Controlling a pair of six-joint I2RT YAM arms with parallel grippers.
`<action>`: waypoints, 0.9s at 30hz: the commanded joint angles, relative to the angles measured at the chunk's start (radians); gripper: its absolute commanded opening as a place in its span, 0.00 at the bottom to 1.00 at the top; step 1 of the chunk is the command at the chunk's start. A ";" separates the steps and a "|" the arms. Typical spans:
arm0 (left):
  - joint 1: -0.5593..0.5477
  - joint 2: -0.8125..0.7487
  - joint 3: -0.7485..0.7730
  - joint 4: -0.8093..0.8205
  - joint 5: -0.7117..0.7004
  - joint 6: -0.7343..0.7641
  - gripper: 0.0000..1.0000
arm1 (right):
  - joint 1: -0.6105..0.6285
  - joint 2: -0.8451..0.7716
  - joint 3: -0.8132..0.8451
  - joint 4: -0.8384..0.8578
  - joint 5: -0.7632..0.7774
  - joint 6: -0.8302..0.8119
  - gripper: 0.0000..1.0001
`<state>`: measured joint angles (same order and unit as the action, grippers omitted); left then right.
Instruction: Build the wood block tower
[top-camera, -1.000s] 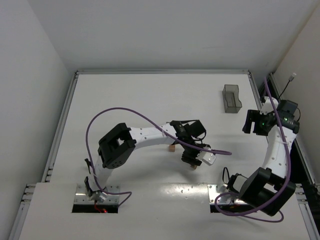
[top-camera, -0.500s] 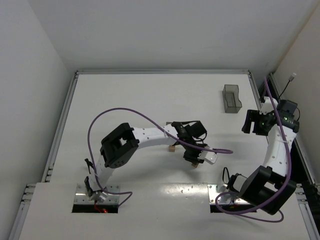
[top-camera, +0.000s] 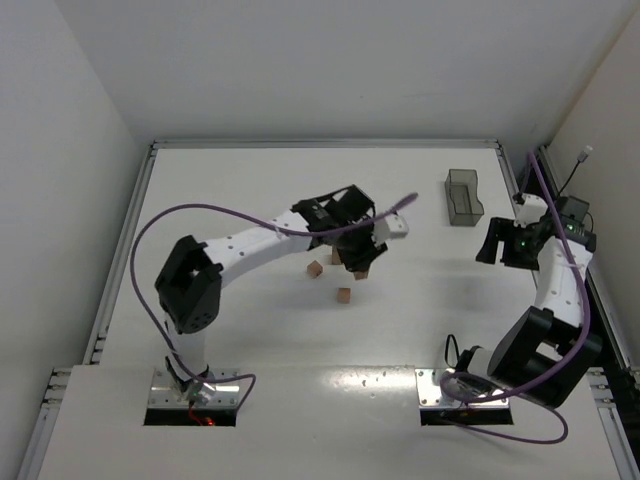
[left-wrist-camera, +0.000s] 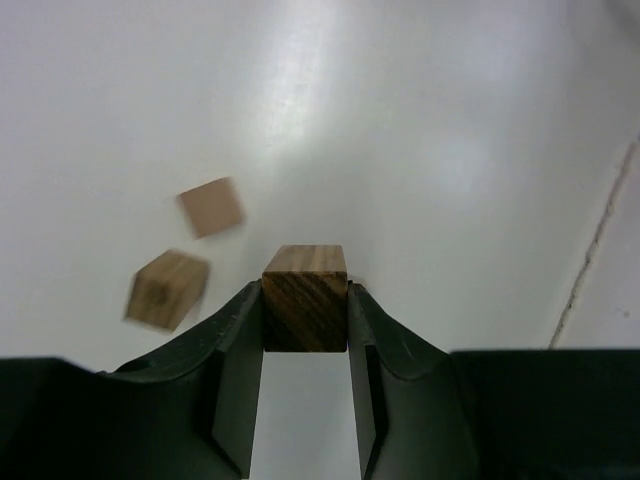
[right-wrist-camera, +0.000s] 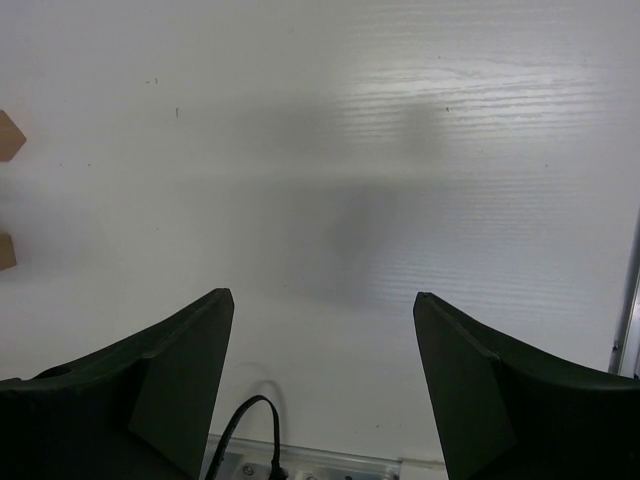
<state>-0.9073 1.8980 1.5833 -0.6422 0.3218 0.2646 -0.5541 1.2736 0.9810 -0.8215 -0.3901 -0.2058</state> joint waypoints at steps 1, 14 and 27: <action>0.077 -0.125 0.026 0.009 -0.148 -0.258 0.00 | 0.006 0.006 0.056 0.007 -0.056 -0.003 0.70; 0.159 -0.182 -0.075 0.088 -0.368 -0.525 0.00 | 0.088 0.063 0.127 -0.004 -0.015 0.006 0.80; 0.105 -0.116 -0.026 0.087 -0.602 -0.803 0.00 | 0.109 0.063 0.117 0.005 -0.006 0.016 0.82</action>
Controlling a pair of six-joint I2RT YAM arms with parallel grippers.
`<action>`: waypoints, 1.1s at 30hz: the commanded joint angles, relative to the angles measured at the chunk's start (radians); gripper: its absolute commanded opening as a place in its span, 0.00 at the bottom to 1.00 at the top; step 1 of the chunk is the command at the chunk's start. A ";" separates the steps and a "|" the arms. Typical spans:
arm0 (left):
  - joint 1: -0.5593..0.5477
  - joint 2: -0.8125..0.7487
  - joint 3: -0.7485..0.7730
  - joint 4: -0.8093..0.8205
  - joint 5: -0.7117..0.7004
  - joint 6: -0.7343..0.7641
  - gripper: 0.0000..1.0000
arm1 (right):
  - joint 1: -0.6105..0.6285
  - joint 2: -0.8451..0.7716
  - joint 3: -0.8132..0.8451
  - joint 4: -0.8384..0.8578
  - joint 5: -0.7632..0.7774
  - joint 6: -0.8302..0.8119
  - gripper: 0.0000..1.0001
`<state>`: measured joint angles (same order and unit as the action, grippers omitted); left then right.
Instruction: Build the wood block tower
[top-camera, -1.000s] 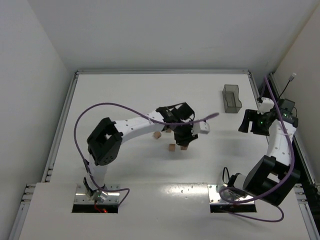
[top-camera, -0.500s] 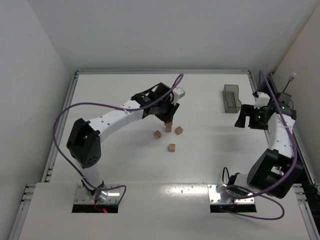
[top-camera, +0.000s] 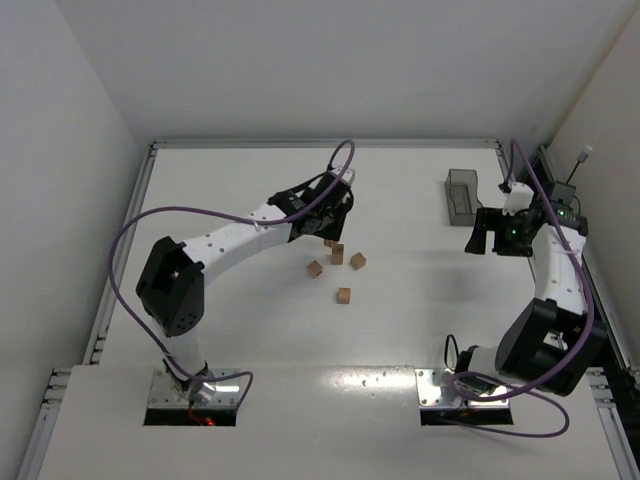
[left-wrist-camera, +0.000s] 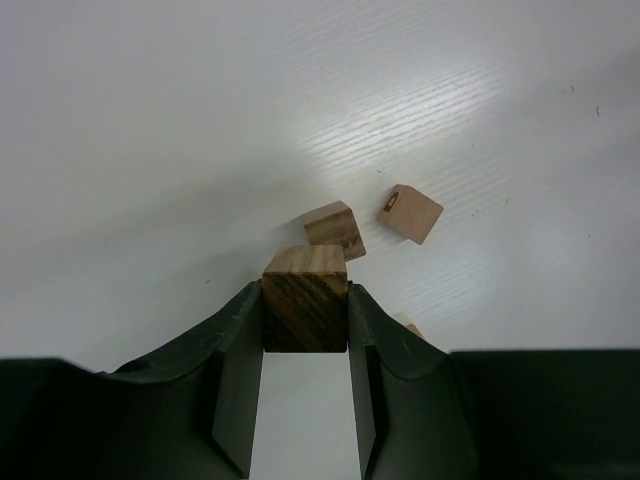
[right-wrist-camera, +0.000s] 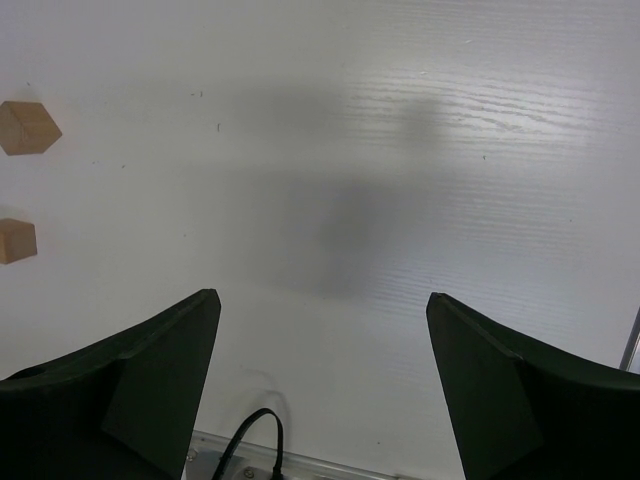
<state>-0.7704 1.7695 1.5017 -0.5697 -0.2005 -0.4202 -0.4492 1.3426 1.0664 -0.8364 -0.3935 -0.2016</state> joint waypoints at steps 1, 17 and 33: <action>-0.032 0.025 0.055 0.005 -0.080 -0.127 0.00 | 0.004 -0.007 0.032 0.020 -0.002 0.011 0.82; -0.118 0.100 0.141 -0.016 -0.235 -0.175 0.00 | 0.004 -0.028 0.014 0.039 -0.002 0.011 0.83; -0.118 0.110 0.123 -0.016 -0.280 -0.193 0.00 | 0.004 -0.019 0.014 0.039 -0.002 0.011 0.83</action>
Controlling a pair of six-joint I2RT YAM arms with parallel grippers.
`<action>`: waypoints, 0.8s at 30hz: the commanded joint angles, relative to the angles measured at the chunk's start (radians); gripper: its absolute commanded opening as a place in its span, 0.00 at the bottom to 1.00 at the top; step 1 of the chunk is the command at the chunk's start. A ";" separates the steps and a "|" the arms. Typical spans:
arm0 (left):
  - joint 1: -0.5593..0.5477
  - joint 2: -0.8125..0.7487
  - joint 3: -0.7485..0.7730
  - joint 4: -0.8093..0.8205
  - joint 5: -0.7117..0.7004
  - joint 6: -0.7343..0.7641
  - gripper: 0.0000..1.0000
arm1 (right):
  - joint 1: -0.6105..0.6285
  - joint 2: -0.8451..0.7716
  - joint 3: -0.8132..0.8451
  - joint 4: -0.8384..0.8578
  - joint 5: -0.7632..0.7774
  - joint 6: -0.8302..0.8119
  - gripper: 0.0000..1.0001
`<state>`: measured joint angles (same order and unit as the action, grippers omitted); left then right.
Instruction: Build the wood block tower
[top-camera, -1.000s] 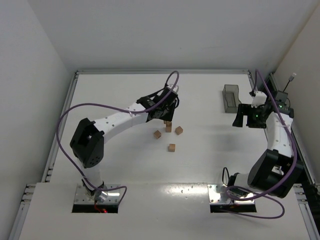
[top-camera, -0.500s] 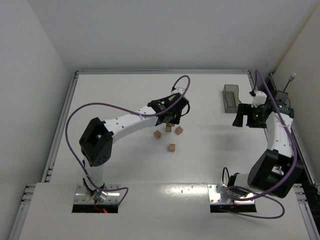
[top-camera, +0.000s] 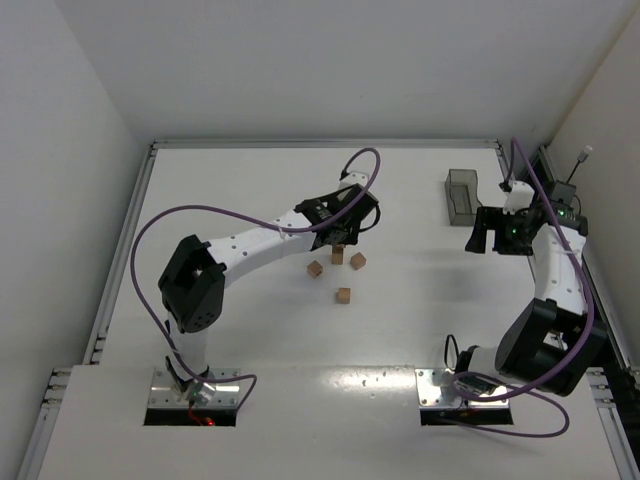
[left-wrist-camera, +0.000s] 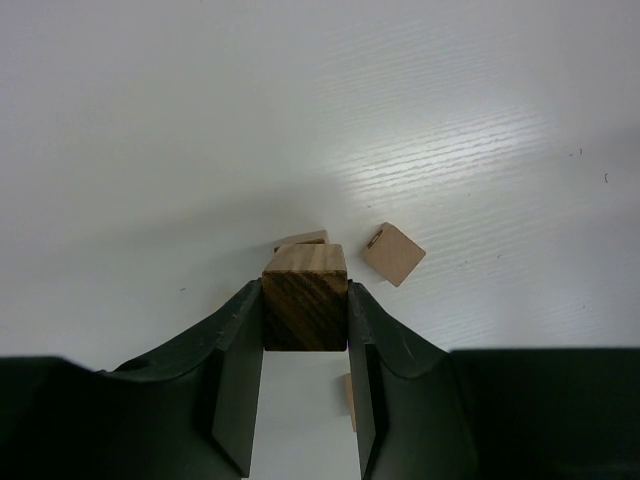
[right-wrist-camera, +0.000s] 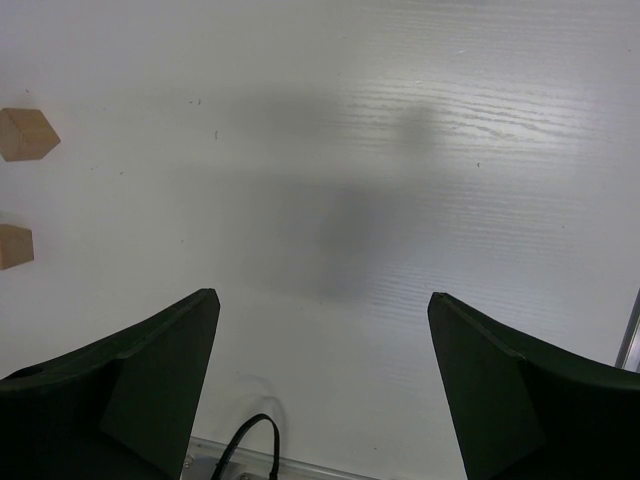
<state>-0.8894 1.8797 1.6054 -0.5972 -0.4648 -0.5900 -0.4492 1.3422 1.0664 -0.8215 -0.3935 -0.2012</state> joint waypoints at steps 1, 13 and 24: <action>0.001 -0.001 0.019 0.011 -0.015 -0.024 0.00 | 0.004 -0.018 0.014 0.024 -0.002 0.011 0.83; 0.010 0.038 0.019 0.011 -0.006 -0.033 0.00 | 0.004 -0.009 0.014 0.024 -0.002 0.011 0.83; 0.030 0.047 0.001 0.002 0.012 -0.042 0.00 | 0.004 0.000 0.014 0.024 -0.002 0.011 0.83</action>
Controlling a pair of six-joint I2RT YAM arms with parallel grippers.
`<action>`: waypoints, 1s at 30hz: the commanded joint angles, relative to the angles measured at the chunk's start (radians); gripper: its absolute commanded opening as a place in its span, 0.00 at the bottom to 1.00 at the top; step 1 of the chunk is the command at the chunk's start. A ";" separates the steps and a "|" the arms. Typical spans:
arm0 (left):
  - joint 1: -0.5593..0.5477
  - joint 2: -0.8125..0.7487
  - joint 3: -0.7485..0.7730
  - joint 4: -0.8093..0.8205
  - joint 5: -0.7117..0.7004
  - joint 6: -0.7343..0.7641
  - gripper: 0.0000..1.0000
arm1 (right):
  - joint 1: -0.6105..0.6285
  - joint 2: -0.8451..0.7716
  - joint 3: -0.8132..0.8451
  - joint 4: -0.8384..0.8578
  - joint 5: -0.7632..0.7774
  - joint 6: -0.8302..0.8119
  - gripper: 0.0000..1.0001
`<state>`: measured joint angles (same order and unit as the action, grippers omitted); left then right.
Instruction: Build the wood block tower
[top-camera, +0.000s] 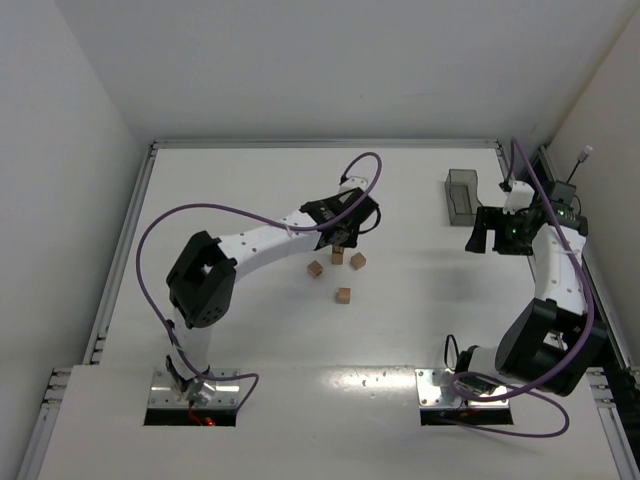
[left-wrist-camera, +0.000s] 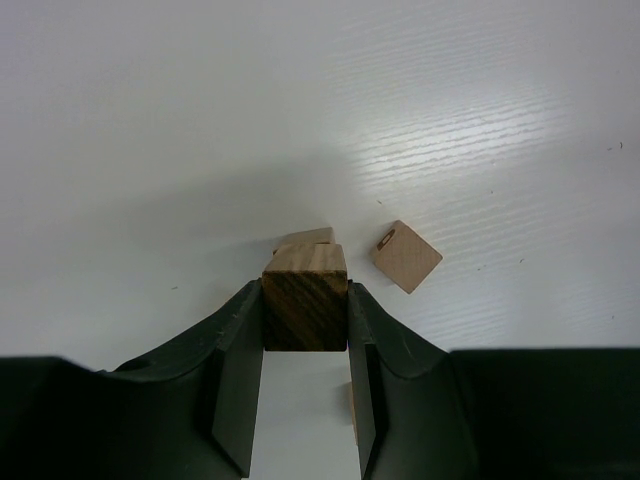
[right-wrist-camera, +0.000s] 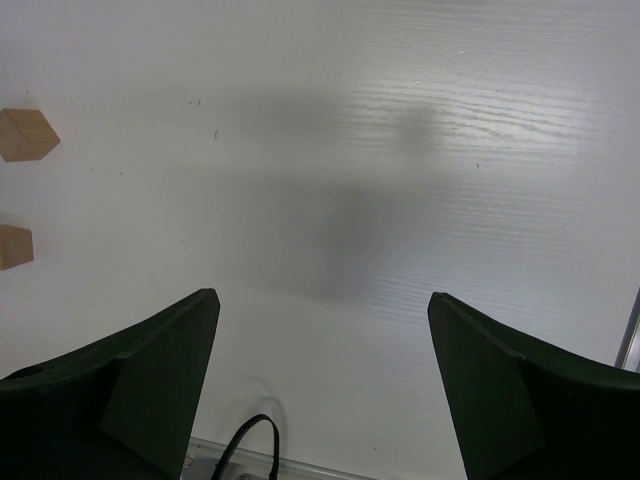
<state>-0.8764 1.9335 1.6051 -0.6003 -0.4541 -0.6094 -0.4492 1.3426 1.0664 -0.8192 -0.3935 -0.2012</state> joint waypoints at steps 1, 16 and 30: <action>0.017 -0.007 0.001 0.005 0.002 -0.023 0.00 | 0.004 0.000 0.014 0.022 -0.002 0.011 0.83; 0.017 -0.007 -0.017 0.014 0.023 -0.023 0.00 | 0.004 0.000 0.023 0.012 -0.002 0.011 0.83; 0.036 -0.007 -0.036 0.023 0.054 -0.023 0.43 | 0.004 0.000 0.023 0.012 -0.002 0.011 0.83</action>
<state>-0.8516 1.9335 1.5780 -0.5911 -0.4099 -0.6155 -0.4492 1.3426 1.0664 -0.8200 -0.3931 -0.2012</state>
